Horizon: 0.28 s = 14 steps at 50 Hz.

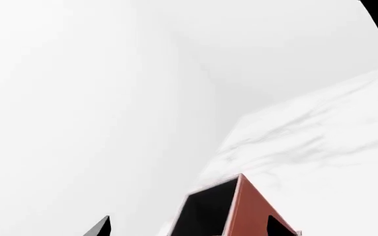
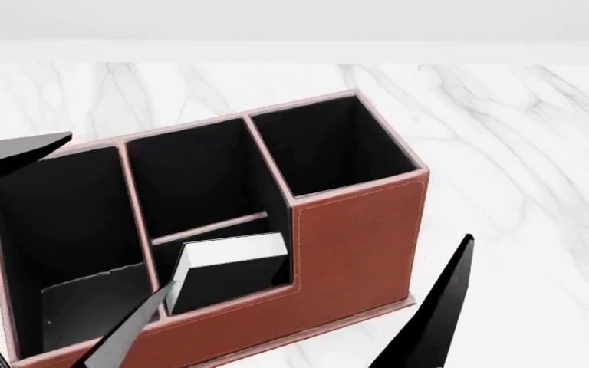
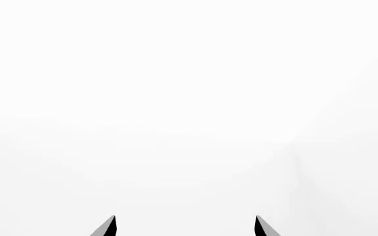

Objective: Pick up the book and place it in the back compartment of the caddy.

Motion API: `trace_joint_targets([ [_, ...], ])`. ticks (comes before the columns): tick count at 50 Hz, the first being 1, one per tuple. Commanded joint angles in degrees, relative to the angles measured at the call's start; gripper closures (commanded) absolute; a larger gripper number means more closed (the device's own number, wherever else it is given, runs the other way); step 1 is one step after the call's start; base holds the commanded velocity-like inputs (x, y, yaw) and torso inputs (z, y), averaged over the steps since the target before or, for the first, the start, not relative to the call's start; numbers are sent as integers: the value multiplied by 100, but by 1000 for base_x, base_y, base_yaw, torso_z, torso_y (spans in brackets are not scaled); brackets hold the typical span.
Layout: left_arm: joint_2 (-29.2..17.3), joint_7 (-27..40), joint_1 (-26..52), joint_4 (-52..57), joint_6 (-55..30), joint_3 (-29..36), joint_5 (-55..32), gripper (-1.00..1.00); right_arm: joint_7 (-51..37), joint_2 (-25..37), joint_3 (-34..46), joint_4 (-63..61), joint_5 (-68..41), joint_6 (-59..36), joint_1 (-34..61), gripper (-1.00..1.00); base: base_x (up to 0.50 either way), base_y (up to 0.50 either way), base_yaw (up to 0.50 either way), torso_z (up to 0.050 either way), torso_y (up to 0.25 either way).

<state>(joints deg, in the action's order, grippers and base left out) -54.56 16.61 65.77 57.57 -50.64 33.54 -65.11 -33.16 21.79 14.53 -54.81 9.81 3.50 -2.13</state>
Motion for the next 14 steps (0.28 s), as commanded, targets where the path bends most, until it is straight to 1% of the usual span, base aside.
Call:
trace_joint_targets([
  [1, -426, 596, 811, 240, 430, 773, -322, -100, -26, 68, -176, -311, -41, 86, -98, -100, 0, 0, 0, 0, 0],
  [6, -855, 993, 1842, 241, 1229, 2216, -317, -100, -38, 77, -227, -350, -45, 204, -188, -100, 0, 0, 0, 0, 0],
  [8, -1006, 1223, 2511, 242, 1577, 3084, -290, -100, -38, 81, -243, -392, -29, 218, -219, -100, 0, 0, 0, 0, 0],
  [14, -1190, 1707, 4556, 242, 2663, 5777, -164, -100, -17, 67, -251, -397, -2, 217, -230, -100, 0, 0, 0, 0, 0],
])
